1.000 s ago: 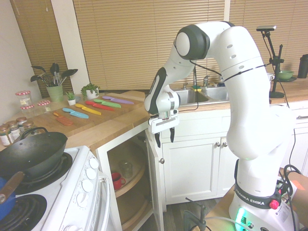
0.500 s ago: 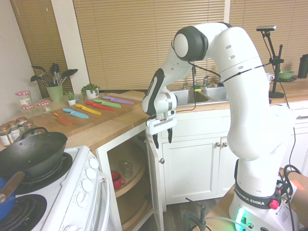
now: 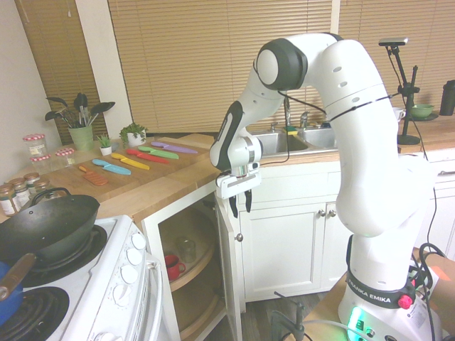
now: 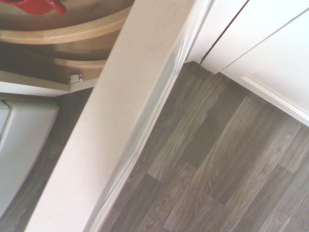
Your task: Close the cabinet
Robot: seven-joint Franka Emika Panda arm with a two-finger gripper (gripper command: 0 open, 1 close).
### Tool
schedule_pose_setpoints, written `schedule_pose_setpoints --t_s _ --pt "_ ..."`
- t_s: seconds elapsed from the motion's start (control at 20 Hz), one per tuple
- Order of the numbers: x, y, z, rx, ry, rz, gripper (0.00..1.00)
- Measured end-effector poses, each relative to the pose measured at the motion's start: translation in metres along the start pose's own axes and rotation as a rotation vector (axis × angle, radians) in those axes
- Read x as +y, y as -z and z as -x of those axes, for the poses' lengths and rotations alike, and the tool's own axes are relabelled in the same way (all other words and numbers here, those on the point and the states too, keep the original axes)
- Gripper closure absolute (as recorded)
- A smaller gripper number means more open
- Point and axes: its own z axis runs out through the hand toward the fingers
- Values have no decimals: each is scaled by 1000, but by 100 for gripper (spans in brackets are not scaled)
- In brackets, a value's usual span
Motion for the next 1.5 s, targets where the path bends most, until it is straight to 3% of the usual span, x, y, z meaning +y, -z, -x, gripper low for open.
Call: schedule_pose_setpoints --t_s 0.7,1.05,1.5 --pt "-7 3 6 8 25 5 100" --pt "-21 -15 42 22 90 51 100" --pt "-50 -2 77 53 135 64 100"
